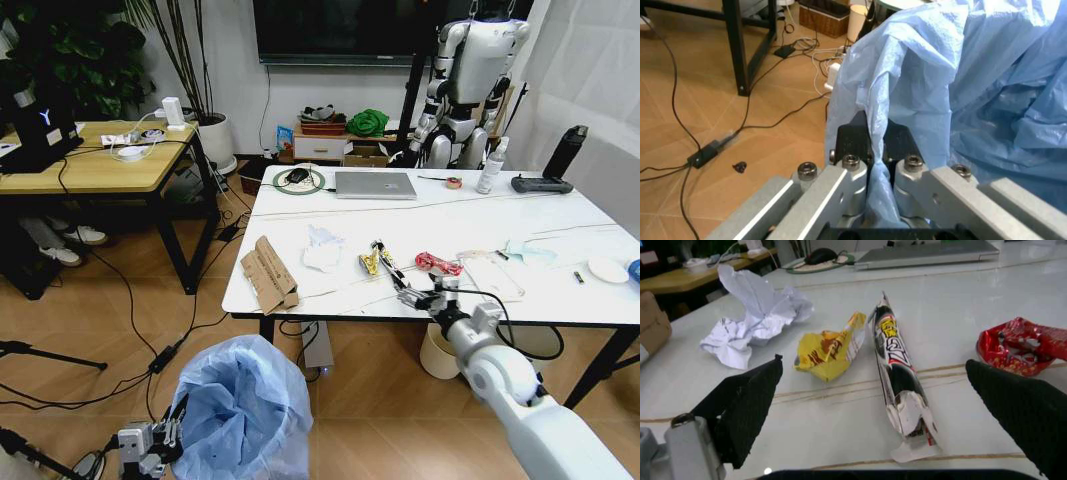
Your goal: Pick up the trash bin and place the trash from the table into it.
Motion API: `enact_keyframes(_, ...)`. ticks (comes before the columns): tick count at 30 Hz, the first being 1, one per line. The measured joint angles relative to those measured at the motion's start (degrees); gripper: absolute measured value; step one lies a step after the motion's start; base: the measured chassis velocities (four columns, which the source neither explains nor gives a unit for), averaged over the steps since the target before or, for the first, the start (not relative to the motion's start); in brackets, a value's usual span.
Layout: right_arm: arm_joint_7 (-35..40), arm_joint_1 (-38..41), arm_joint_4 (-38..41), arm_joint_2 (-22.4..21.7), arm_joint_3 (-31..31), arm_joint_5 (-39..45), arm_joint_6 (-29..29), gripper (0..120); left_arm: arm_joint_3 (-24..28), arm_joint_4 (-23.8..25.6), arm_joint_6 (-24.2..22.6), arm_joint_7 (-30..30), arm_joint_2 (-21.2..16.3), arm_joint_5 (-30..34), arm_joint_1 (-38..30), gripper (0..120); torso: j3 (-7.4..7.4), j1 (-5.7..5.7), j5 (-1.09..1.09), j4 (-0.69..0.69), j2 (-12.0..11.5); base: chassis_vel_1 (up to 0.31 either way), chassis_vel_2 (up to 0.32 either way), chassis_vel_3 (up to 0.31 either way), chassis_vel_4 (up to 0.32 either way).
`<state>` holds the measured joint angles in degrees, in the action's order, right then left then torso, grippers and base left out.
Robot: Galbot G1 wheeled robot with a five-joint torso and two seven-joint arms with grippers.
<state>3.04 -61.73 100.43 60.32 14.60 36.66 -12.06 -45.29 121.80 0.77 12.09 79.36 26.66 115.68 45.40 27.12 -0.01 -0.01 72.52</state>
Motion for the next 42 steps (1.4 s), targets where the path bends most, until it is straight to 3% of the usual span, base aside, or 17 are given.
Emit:
enact_keyframes(9, -1.23, 3.28, -6.8, 1.95, -1.4, -2.42, 0.6, 99, -0.97, 0.98, -2.59, -0.49, -1.62, -2.08, -0.31, 0, 0.0, 0.0, 0.01, -0.01, 0.0, 0.0, 0.0, 0.0, 0.0)
enact_keyframes(21, -1.85, 2.59, -8.17, 2.54, -0.25, -3.0, 1.76, 61, -0.46, 1.37, -4.08, -0.76, -1.81, 0.83, -1.18, 0, -0.01, -0.01, 0.01, -0.01, 0.0, 0.0, 0.0, 0.0, 0.0)
enact_keyframes(26, -1.97, 2.25, -7.9, 2.53, 0.51, -3.06, 2.18, 35, -0.24, 1.65, -4.35, -1.2, -2.21, 2.36, -1.53, 0, -0.01, -0.01, 0.01, 0.0, 0.0, 0.0, 0.0, 0.0, 0.0)
enact_keyframes(29, -2.0, 2.08, -7.8, 2.54, 0.68, -3.06, 2.24, 30, -0.06, 1.73, -4.37, -1.32, -2.32, 2.56, -1.63, 0, -0.01, -0.01, 0.01, 0.0, 0.0, 0.0, 0.0, 0.0, 0.0)
enact_keyframes(34, -2.08, 0.72, -6.72, 2.63, 1.66, -3.07, 2.53, 7, 1.07, 1.74, -4.83, -2.11, -3.08, 3.61, -1.74, 0, -0.01, -0.01, 0.01, 0.0, 0.0, 0.0, 0.0, 0.0, 0.0)
enact_keyframes(38, -2.09, -0.32, -5.62, 2.73, 2.96, -2.76, 3.14, 0, 1.78, 1.64, -5.17, -2.26, -3.64, 4.23, -1.93, 0, -0.01, -0.01, 0.01, 0.0, 0.0, 0.0, 0.0, 0.0, 0.0)
enact_keyframes(42, -2.86, -3.01, -2.55, 2.12, 6.44, -1.03, 5.36, 0, 3.25, 1.37, -6.27, -3.29, -4.15, 5.82, -2.68, 0, -0.01, -0.01, 0.02, 0.0, 0.0, 0.0, 0.0, 0.0, 0.0)
